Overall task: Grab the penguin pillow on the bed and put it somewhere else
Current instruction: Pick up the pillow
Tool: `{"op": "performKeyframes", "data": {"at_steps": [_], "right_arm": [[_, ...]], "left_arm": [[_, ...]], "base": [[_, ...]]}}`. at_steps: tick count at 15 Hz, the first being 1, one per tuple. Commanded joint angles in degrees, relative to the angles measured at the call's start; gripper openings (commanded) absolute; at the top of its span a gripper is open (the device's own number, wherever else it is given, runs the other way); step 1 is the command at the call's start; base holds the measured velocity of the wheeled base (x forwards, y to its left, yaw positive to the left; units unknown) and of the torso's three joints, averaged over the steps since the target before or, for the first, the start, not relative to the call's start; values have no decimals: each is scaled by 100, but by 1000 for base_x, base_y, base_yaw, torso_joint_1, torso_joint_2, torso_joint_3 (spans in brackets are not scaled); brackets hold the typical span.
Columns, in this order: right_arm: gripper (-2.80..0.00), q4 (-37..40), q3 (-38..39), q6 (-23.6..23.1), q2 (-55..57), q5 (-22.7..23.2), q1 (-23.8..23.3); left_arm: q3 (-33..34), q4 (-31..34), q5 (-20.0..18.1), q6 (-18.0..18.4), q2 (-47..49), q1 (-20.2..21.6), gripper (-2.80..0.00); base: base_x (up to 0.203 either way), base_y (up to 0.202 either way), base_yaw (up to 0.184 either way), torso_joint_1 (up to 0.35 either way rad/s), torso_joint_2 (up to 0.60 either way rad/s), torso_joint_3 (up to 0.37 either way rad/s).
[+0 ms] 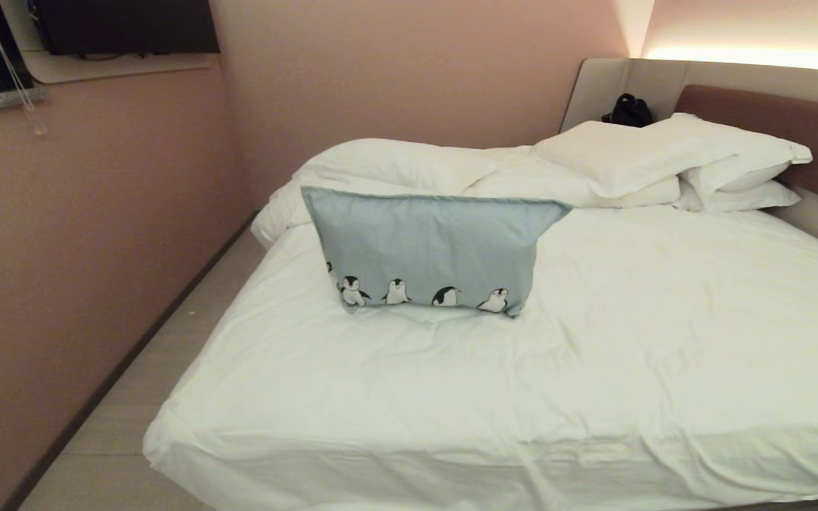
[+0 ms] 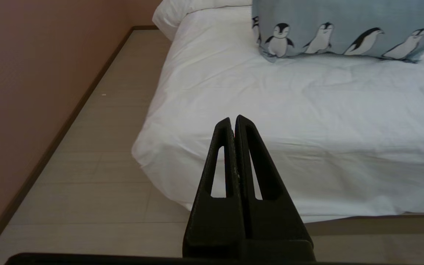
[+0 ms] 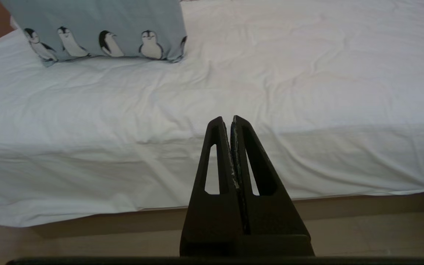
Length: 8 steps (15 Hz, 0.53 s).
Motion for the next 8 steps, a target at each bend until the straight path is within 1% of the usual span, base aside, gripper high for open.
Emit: {"op": "performKeyframes", "data": {"at_steps": [1, 3, 8], "right_arm": [[-280, -2, 0, 3, 7, 0, 10], [-280, -4, 0, 3, 7, 0, 2], [-280, -4, 0, -6, 7, 0, 2]], "left_arm": [[0, -2, 2, -1, 1, 1, -280], [0, -2, 2, -1, 1, 1, -280], [0, -2, 2, 16, 1, 1, -280]], "base": [[0, 186, 0, 2, 3, 3], [0, 115, 1, 1, 1, 2], [0, 0, 0, 0, 0, 0]]}}
